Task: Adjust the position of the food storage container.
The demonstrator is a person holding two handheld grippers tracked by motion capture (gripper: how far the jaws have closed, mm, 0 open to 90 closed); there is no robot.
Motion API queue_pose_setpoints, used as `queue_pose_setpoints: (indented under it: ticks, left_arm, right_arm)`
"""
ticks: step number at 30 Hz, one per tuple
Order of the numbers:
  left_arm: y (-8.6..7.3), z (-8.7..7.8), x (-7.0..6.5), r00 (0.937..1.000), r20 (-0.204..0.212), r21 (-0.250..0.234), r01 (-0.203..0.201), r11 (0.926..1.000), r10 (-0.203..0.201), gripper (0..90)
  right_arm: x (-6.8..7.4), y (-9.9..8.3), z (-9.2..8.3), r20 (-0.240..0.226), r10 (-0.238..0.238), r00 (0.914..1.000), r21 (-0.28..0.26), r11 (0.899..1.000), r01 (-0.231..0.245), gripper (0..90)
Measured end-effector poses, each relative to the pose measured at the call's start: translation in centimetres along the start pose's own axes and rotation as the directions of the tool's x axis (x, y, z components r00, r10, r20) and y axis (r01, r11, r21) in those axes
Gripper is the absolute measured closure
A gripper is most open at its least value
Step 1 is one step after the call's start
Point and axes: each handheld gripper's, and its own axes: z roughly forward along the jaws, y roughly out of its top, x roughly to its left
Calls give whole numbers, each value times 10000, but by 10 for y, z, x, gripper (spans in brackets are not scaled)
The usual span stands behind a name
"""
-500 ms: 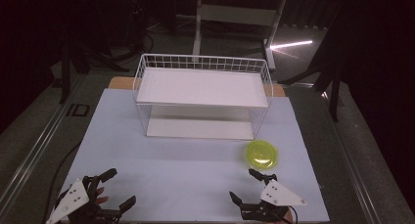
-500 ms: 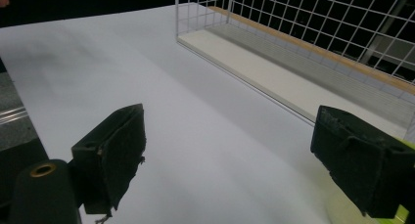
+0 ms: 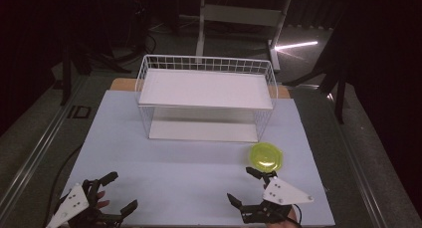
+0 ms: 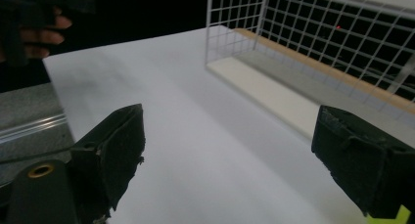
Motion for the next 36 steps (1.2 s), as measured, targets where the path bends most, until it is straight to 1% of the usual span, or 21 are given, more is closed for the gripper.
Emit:
queue_pose_setpoints:
  ticks: [1,3,5,9,10,13,15,16,18,22,23,24,25,26,27,28,29,30,32,33,36]
  left_arm:
    - [0,1,0,10000,5,-4,18,10000,-18,6]
    - [-1,1,0,10000,12,36,10,10000,-10,6]
    - [-1,2,0,10000,36,26,38,10000,-39,6]
    - [-1,2,0,10000,50,40,52,10000,-52,6]
    - [-1,2,0,10000,48,10,50,10000,-50,6]
    - [-1,2,1,9999,54,-15,94,10000,-94,6]
    - [-1,2,1,10000,43,-7,86,10000,-86,6]
    - [-1,2,1,10000,48,-3,85,10000,-84,5]
    - [-1,2,1,9999,51,-5,94,10000,-94,6]
    - [-1,1,1,10000,49,1,80,10000,-80,6]
    - [-1,1,1,10000,50,1,86,10000,-86,6]
    - [-1,1,1,9999,52,2,86,10000,-86,6]
    - [-1,2,1,9999,63,4,84,10000,-84,6]
    - [-1,2,1,9999,67,20,75,10000,-75,6]
    - [-1,2,1,10000,76,30,61,10000,-61,5]
    - [-2,2,1,10000,71,41,46,10000,-46,6]
    - [-2,2,0,10000,63,56,12,10000,-12,6]
    - [-2,2,0,10000,54,98,-60,9999,59,6]
    - [-2,2,0,10000,65,98,-76,9999,75,6]
    - [-2,2,0,10000,67,101,-58,9999,57,6]
    - [-2,3,0,10000,77,101,-23,9999,22,6]
  right_arm:
    - [-3,3,1,114,-13,9999,-19,10000,14,124]
    - [-11,9,2,499,41,9987,-91,10000,-37,123]
    - [-19,14,3,450,214,9988,-262,9995,-202,122]
    - [-33,21,6,961,143,9953,-296,9995,-115,123]
    - [-37,22,7,992,177,9949,-345,9993,-143,123]
    - [-50,24,8,1338,178,9909,-357,9993,-131,123]
    - [-59,23,8,1705,243,9851,-413,9990,-175,123]
    - [-64,23,9,1749,368,9839,-469,9985,-290,123]
    - [-73,22,9,2052,509,9774,-517,9978,-411,124]
    - [-90,18,9,2223,838,9714,-432,9962,-761,134]
    - [-94,17,9,2327,839,9689,-391,9963,-769,134]
    - [-97,15,9,2505,815,9647,-354,9966,-750,137]
    - [-101,14,9,2533,827,9639,-297,9965,-777,150]
    - [-105,12,9,2636,836,9610,-242,9965,-800,152]
    - [-108,10,9,2785,874,9565,-210,9962,-849,161]
    - [-112,8,8,2794,936,9556,-194,9956,-919,201]
    - [-115,6,7,2894,910,9529,-97,9957,-922,214]
    - [-118,3,7,3065,929,9473,-1,9952,-975,220]
    - [-125,-2,5,3183,989,9428,117,9941,-1082,247]
    - [-128,-5,3,3300,1044,9382,146,9932,-1156,248]
    - [-138,-15,-2,3493,1287,9281,178,9894,-1439,346]
